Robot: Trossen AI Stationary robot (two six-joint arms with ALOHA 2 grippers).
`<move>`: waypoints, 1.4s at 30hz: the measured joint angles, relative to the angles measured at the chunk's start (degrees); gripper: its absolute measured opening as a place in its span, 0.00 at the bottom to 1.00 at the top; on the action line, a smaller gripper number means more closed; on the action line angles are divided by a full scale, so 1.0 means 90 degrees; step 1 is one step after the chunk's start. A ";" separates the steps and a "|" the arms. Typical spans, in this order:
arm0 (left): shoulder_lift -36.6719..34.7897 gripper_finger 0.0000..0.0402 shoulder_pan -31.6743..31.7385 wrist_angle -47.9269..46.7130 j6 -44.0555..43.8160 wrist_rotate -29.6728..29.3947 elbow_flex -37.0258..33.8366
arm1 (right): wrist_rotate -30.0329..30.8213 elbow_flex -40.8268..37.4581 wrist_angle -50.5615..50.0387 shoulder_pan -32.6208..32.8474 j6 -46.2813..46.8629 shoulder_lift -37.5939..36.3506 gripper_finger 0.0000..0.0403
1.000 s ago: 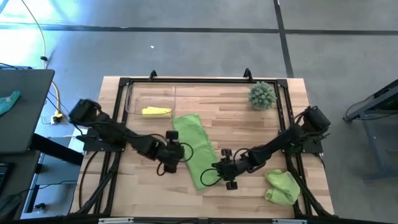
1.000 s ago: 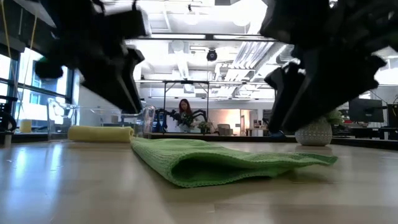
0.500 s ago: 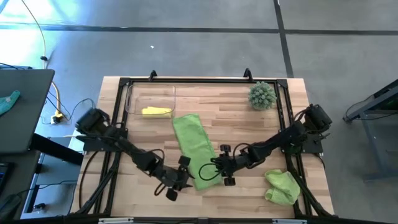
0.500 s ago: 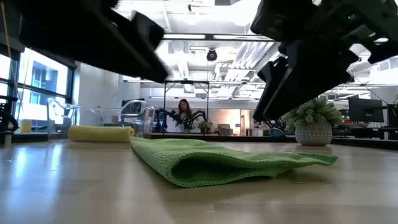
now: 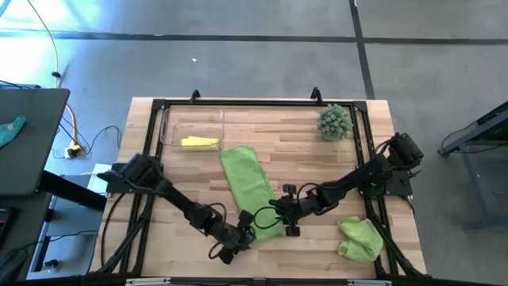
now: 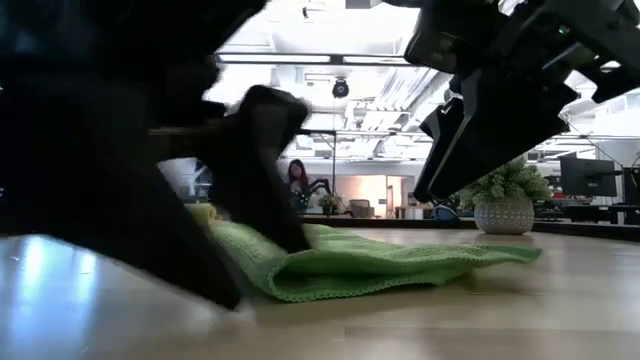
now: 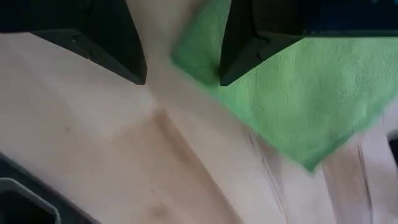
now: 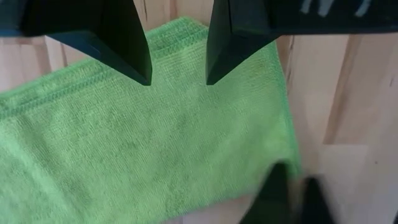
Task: Roll microfiber towels into tight, uniform cylinder then place into a basket
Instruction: Roll the green microfiber cloth
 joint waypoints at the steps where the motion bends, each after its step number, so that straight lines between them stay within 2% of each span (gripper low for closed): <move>1: 0.0011 0.48 0.0002 -0.0120 -0.0007 -0.0028 0.0012 | -0.0002 -0.0001 -0.0012 0.0000 0.0001 0.0001 0.36; 13: -0.0021 0.36 0.0123 -0.0780 -0.1411 -0.0064 0.0100 | -0.0069 0.0000 -0.0028 0.0057 0.0143 0.0024 0.36; 25: -0.0040 0.02 0.0154 -0.1064 -0.1904 -0.0226 0.0308 | -0.0554 0.0000 -0.0013 0.0366 0.0126 0.0024 0.36; 29: -0.0349 0.03 0.0172 -0.1602 -0.1957 -0.0261 0.0537 | -0.0816 0.0000 -0.0104 0.0448 0.0138 -0.0107 0.36; 33: -0.0920 0.03 0.0223 -0.2246 -0.1981 -0.0774 0.0752 | -0.0809 0.0000 -0.0065 0.0514 0.0125 -0.0344 0.36; 37: -0.1371 0.02 0.0390 -0.2590 -0.2123 -0.1166 0.0829 | -0.0249 0.0000 0.0439 0.0666 -0.0026 -0.0391 0.36; 42: -0.1546 0.01 0.0600 -0.2776 -0.2125 -0.1136 0.0814 | 0.1490 0.0005 0.0722 0.0979 -0.0866 -0.0309 0.36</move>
